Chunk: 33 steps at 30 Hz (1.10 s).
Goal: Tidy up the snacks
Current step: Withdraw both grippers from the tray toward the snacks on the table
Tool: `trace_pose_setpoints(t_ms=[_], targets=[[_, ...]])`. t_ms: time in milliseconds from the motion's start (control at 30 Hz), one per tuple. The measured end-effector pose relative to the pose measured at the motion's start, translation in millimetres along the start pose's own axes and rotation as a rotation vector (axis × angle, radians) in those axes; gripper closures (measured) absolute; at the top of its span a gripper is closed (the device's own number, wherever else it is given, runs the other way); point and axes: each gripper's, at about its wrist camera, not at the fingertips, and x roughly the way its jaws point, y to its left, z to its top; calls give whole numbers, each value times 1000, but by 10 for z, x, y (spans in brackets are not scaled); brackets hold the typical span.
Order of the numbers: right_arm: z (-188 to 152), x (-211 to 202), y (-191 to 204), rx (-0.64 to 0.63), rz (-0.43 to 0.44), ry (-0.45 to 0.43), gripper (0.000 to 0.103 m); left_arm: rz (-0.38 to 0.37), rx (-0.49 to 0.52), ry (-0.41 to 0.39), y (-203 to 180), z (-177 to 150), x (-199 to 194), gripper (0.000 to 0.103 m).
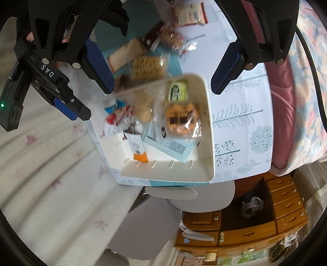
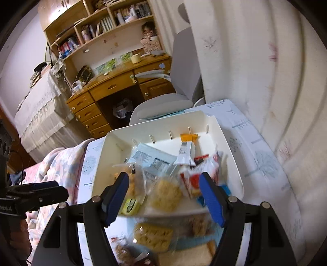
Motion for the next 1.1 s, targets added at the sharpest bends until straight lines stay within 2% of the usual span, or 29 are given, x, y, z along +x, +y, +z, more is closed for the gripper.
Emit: trace_pose_setpoints(t_ms=[267, 500, 800, 1100], targets=[[-447, -477, 181, 100, -34, -15, 31, -6, 70, -15, 49, -522, -463, 8], [-768, -714, 198, 228, -41, 1, 31, 23, 151, -9, 127, -972, -594, 8], [-1062, -803, 74, 424, -36, 54, 31, 59, 227, 52, 204, -1390, -433, 8], [-1273, -638, -173, 658, -35, 167, 31, 86, 265, 151, 218, -1659, 5, 8]])
